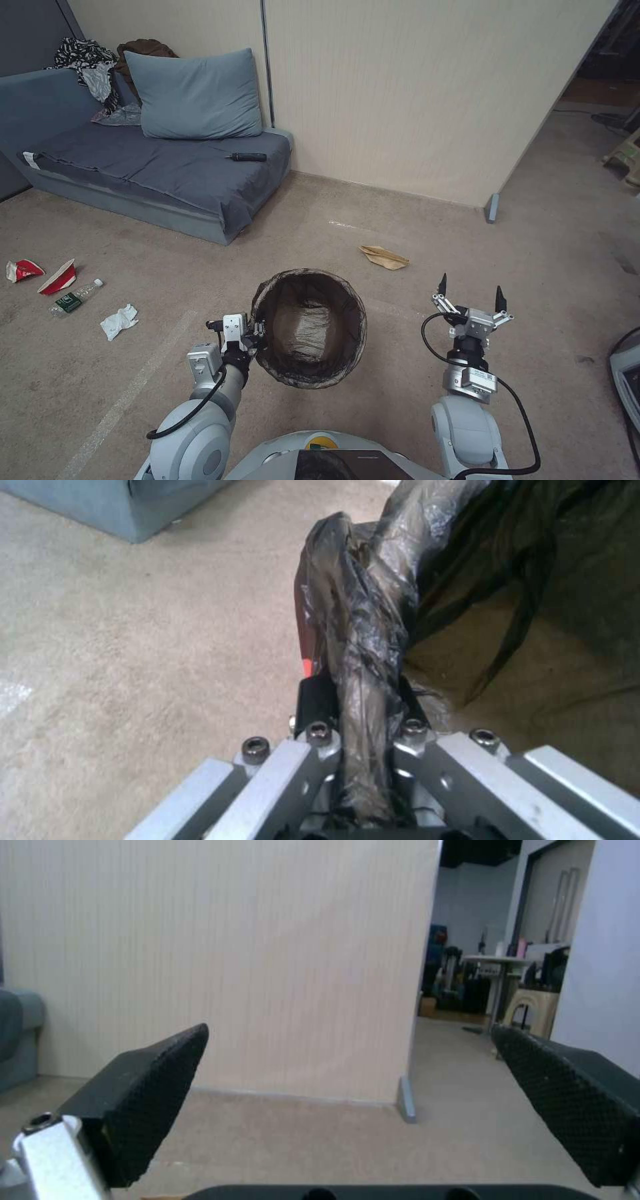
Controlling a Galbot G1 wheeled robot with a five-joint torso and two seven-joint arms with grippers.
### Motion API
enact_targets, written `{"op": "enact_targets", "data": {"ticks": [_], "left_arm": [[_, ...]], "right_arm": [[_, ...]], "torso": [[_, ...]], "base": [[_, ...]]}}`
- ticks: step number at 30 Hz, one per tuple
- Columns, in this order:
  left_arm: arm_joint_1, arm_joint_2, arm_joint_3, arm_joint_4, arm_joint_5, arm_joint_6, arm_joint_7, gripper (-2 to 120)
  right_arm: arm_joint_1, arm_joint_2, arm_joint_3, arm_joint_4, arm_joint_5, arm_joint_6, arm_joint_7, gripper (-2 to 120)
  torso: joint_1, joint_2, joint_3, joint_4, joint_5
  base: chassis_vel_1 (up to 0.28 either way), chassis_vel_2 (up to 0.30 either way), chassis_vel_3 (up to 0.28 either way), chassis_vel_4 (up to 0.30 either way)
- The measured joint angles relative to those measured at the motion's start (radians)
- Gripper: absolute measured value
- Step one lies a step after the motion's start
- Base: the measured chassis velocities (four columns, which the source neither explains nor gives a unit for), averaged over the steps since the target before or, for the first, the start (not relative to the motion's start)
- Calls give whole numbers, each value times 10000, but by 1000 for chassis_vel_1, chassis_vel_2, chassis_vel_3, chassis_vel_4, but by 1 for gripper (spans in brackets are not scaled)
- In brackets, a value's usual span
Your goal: Pick up the trash bin, then pick up the garbage from the floor and place it into the trash bin.
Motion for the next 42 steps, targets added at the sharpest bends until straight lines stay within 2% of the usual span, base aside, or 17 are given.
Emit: {"op": "enact_targets", "data": {"ticks": [13, 42], "left_arm": [[-34, 31, -34, -3, -68, -36, -4, 2], [-84, 5, -57, -20, -93, -132, -42, 2]], "right_arm": [[5, 0, -34, 0, 25, -28, -19, 100], [35, 0, -77, 5, -56, -152, 139, 100]], "torso": [[1, 0, 2, 0, -1], [0, 0, 0, -1, 0]], "base": [[-165, 166, 173, -163], [-123, 127, 114, -125]]}}
